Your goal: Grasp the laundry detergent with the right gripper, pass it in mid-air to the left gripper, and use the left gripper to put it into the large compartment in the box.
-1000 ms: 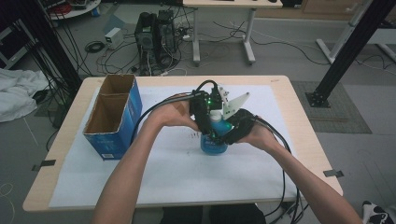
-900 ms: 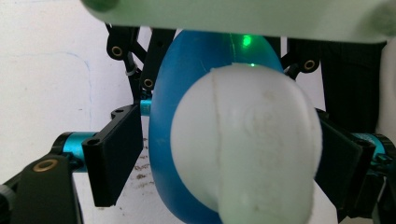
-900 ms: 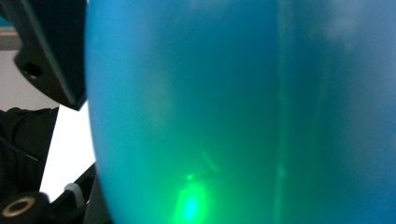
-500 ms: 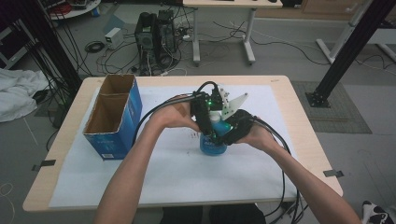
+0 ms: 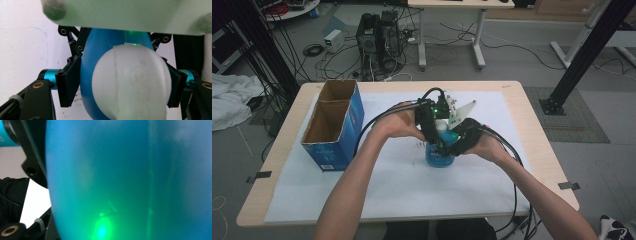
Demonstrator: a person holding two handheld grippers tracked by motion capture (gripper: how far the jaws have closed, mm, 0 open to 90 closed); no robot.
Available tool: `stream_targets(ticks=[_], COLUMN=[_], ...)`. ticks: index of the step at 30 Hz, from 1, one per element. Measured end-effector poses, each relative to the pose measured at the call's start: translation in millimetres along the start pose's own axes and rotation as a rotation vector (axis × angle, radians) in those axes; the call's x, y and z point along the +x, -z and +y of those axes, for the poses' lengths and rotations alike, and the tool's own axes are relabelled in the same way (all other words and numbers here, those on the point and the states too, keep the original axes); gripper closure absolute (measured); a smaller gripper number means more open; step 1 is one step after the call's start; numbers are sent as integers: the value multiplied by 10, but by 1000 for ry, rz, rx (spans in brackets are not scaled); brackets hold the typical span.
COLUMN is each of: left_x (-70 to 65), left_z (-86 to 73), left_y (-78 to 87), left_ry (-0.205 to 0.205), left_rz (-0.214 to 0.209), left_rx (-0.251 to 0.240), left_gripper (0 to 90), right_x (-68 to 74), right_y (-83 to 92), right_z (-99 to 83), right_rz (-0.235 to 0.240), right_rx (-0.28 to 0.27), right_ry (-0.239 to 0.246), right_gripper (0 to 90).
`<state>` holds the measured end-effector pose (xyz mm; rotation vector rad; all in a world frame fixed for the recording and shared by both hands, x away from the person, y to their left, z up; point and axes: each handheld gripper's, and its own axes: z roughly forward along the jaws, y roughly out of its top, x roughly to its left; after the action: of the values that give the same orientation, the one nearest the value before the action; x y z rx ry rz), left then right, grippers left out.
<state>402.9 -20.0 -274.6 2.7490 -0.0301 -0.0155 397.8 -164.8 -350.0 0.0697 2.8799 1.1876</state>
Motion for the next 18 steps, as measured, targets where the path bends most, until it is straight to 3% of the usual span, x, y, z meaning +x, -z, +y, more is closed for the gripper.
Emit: stream_targets(ticks=[3,6,8,13,15,18], left_x=[-2,-7,-10,-15,-21,-35], left_z=[0,0,-1,-5,-2,4], left_y=[1,3,11,19,21,25], left_ry=[-2,-3,-4,-3,-8,-9], left_rz=[0,1,5,12,11,16], left_rx=[4,3,2,6,8,7], left_gripper=[304,314,332,345,346,364], right_x=[-42,-18,-36,-18,-27,0], right_y=[9,-6,-7,-12,-5,-6], right_z=[-11,-9,-12,-10,-9,-2], right_rz=[5,5,4,8,9,7], right_rx=[16,3,4,-7,-1,-9], right_ry=[55,22,44,18,37,-3], right_gripper=[446,446,446,446,446,446])
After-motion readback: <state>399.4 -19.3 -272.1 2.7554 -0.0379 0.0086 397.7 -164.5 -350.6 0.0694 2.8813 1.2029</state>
